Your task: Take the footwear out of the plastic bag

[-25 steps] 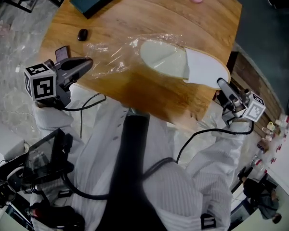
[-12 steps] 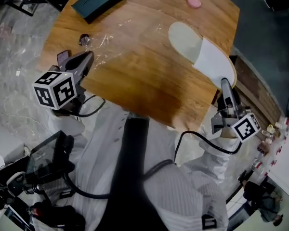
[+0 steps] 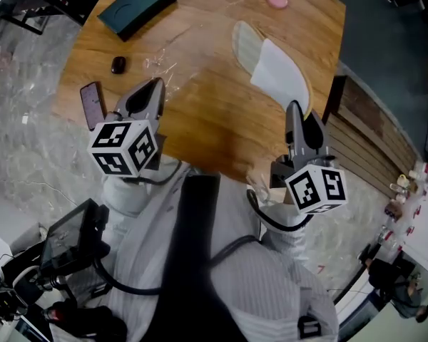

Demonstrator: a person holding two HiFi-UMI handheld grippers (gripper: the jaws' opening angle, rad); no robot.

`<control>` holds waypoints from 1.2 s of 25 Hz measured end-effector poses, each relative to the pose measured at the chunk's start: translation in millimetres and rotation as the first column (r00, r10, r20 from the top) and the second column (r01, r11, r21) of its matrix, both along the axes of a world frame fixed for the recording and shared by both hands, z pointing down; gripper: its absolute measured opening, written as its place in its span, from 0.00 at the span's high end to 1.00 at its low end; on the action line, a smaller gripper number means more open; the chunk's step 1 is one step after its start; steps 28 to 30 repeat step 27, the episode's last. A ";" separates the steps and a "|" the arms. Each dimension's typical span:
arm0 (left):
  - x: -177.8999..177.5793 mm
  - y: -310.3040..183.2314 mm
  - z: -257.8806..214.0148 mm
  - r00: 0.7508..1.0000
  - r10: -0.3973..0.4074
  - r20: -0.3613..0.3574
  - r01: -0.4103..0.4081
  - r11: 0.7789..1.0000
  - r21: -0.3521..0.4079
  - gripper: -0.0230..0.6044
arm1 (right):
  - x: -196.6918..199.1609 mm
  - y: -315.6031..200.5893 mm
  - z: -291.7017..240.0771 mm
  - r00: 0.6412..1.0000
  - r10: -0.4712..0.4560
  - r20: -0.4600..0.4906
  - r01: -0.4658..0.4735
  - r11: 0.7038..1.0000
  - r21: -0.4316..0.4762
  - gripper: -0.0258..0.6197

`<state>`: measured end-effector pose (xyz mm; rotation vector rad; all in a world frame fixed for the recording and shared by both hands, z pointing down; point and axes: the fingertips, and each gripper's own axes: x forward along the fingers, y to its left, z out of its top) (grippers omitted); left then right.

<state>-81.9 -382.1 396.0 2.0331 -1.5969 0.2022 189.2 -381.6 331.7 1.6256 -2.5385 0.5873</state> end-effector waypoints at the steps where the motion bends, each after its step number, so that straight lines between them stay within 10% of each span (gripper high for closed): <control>1: 2.4 0.2 -0.6 1.000 0.008 0.002 -0.008 1.000 0.002 0.96 | -2.2 0.9 1.0 1.000 0.004 0.002 -0.004 1.000 -0.002 0.84; 30: 11.2 -3.7 -9.2 0.999 0.034 -0.010 -0.034 0.999 0.027 0.96 | 1.7 1.8 1.9 0.999 -0.002 0.044 0.003 1.000 -0.023 0.84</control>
